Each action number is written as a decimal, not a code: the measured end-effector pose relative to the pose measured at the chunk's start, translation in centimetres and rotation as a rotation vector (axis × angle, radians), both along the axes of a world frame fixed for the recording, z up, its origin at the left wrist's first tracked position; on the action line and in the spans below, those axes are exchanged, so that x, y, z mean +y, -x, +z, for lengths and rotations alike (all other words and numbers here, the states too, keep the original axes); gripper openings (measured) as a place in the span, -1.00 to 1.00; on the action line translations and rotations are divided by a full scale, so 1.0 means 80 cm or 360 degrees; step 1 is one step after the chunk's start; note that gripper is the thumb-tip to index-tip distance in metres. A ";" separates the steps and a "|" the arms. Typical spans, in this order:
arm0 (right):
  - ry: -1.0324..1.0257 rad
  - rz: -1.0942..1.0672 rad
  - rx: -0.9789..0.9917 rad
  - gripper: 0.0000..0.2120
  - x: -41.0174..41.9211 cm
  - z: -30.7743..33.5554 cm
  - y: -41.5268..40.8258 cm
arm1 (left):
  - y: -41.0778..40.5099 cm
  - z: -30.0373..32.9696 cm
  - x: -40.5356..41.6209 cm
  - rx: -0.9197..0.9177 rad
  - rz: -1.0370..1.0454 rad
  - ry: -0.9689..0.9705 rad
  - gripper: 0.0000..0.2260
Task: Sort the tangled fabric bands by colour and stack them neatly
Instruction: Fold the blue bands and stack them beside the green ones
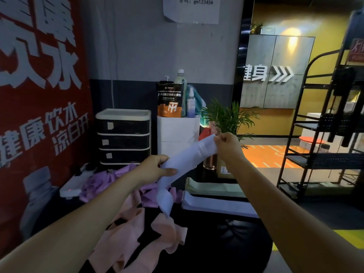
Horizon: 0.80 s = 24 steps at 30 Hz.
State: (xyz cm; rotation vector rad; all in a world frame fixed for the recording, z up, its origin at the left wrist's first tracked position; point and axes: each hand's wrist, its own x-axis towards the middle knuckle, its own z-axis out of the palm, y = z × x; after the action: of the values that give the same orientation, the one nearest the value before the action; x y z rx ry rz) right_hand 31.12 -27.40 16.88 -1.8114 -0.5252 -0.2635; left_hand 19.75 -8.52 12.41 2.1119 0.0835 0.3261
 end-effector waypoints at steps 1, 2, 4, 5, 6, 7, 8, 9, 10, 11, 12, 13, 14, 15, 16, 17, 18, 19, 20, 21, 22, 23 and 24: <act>0.0012 -0.0048 0.0018 -0.79 -0.004 -0.006 -0.004 | 0.002 -0.004 0.003 0.0036 0.0013 -0.0084 -0.76; 0.0014 -0.0091 0.0033 -0.74 -0.007 -0.014 -0.008 | 0.004 -0.009 0.007 0.0082 0.0024 -0.0195 -0.79; -0.0005 -0.0155 0.0071 -0.63 -0.015 -0.028 -0.016 | 0.007 -0.019 0.015 0.0189 0.0060 -0.0452 -0.84; -0.0015 -0.0179 0.0093 -0.62 -0.020 -0.035 -0.018 | 0.008 -0.025 0.021 0.0254 0.0084 -0.0574 -0.86; -0.0024 -0.0200 0.0128 -0.62 -0.025 -0.041 -0.020 | 0.009 -0.032 0.027 0.0315 0.0104 -0.0667 -0.83; -0.0038 -0.0218 0.0163 -0.61 -0.029 -0.047 -0.023 | 0.009 -0.038 0.032 0.0369 0.0126 -0.0731 -0.78; -0.0047 -0.0216 0.0202 -0.61 -0.034 -0.053 -0.025 | 0.009 -0.046 0.037 0.0410 0.0152 -0.0752 -0.75; -0.0044 -0.0205 0.0232 -0.60 -0.038 -0.059 -0.028 | 0.009 -0.052 0.041 0.0424 0.0188 -0.0750 -0.74; -0.0030 -0.0196 0.0259 -0.59 -0.042 -0.066 -0.031 | 0.009 -0.057 0.044 0.0426 0.0225 -0.0723 -0.73; 0.0006 -0.0207 0.0279 -0.58 -0.045 -0.074 -0.034 | 0.009 -0.060 0.045 0.0418 0.0262 -0.0719 -0.73; 0.0052 -0.0221 0.0303 -0.57 -0.048 -0.082 -0.039 | 0.009 -0.063 0.046 0.0419 0.0291 -0.0728 -0.72; 0.0096 -0.0250 0.0324 -0.59 -0.052 -0.091 -0.044 | 0.009 -0.065 0.047 0.0438 0.0306 -0.0744 -0.73; 0.0119 -0.0292 0.0363 -0.62 -0.057 -0.099 -0.049 | 0.008 -0.068 0.050 0.0466 0.0316 -0.0740 -0.74; 0.0112 -0.0325 0.0401 -0.67 -0.062 -0.106 -0.053 | 0.007 -0.070 0.052 0.0482 0.0315 -0.0724 -0.77; 0.0094 -0.0346 0.0442 -0.72 -0.067 -0.113 -0.056 | 0.005 -0.074 0.054 0.0480 0.0326 -0.0663 -0.81; 0.0078 -0.0366 0.0472 -0.75 -0.073 -0.119 -0.058 | 0.001 -0.077 0.055 0.0462 0.0351 -0.0570 -0.87; 0.0079 -0.0388 0.0496 -0.76 -0.079 -0.124 -0.059 | -0.005 -0.082 0.056 0.0424 0.0393 -0.0449 -0.92; 0.0087 -0.0403 0.0502 -0.75 -0.087 -0.130 -0.062 | -0.010 -0.085 0.052 0.0380 0.0443 -0.0329 -0.93; 0.0096 -0.0408 0.0506 -0.70 -0.095 -0.137 -0.065 | -0.018 -0.089 0.048 0.0325 0.0493 -0.0211 -0.92; 0.0105 -0.0408 0.0509 -0.67 -0.103 -0.144 -0.067 | -0.025 -0.091 0.041 0.0260 0.0543 -0.0083 -0.89; 0.0109 -0.0409 0.0511 -0.66 -0.111 -0.149 -0.070 | -0.033 -0.092 0.034 0.0199 0.0584 0.0056 -0.86; 0.0119 -0.0420 0.0516 -0.69 -0.119 -0.155 -0.073 | -0.042 -0.093 0.026 0.0149 0.0620 0.0188 -0.83; 0.0139 -0.0441 0.0525 -0.74 -0.127 -0.160 -0.077 | -0.051 -0.095 0.021 0.0100 0.0656 0.0286 -0.80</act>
State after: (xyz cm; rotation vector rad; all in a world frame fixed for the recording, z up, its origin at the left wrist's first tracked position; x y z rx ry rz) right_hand 37.26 -37.56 4.11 -1.9634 -0.0538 -0.1261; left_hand 23.80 -6.83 4.81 1.9159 0.5689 0.4767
